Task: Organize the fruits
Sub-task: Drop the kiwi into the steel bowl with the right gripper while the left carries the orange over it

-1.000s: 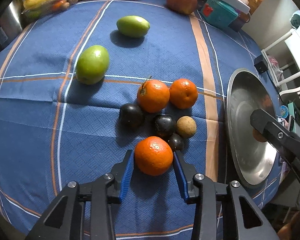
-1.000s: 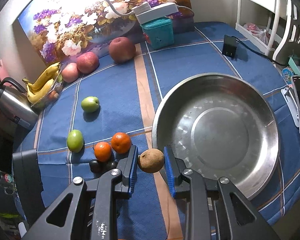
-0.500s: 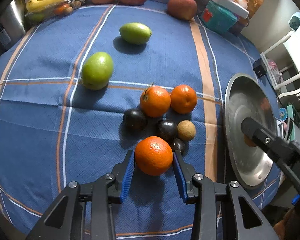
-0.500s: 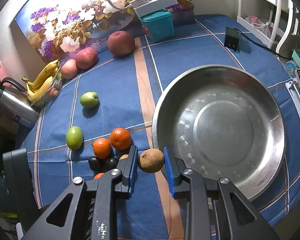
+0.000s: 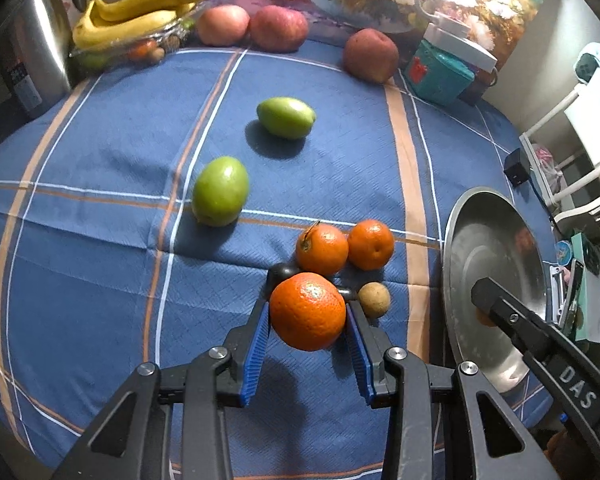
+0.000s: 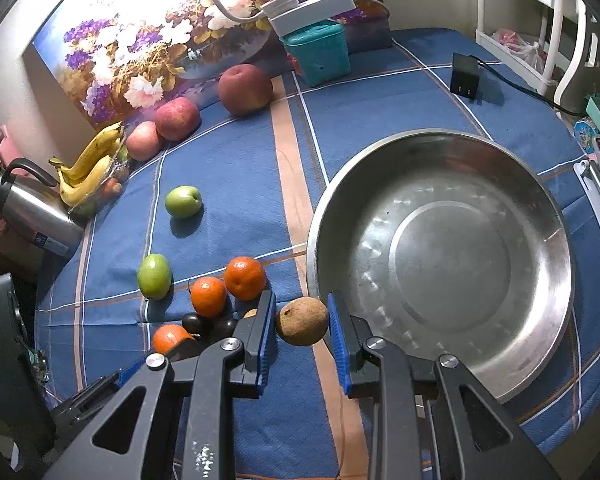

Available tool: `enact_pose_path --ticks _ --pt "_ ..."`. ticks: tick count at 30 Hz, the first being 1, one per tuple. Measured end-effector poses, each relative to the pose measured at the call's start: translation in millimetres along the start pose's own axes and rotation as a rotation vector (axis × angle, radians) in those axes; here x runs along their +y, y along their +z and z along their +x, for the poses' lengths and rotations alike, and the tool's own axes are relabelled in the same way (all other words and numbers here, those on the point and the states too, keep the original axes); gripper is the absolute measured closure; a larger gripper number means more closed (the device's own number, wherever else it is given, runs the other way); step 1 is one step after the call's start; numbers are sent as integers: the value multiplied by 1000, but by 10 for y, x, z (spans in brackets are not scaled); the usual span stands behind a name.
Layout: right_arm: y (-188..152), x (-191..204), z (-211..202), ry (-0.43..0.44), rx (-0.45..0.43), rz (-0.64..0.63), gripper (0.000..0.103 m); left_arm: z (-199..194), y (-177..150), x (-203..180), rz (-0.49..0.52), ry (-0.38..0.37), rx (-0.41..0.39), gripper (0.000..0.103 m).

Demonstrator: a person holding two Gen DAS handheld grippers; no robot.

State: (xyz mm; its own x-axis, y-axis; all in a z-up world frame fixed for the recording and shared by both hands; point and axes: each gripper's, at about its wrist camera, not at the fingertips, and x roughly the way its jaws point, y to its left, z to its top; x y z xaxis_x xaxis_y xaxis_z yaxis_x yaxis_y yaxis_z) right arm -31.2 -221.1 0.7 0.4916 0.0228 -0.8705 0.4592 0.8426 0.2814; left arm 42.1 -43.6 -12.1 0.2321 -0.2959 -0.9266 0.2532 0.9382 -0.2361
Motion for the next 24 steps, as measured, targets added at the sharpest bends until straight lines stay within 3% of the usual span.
enact_pose_path --ticks 6,15,24 --pt "24 -129 37 -42 12 19 76 -28 26 -231 65 15 -15 62" --pt "90 -542 44 -185 14 104 76 59 75 -833 201 -6 -4 62" --pt "119 -922 -107 -223 -31 211 75 250 124 -1291 286 -22 9 62"
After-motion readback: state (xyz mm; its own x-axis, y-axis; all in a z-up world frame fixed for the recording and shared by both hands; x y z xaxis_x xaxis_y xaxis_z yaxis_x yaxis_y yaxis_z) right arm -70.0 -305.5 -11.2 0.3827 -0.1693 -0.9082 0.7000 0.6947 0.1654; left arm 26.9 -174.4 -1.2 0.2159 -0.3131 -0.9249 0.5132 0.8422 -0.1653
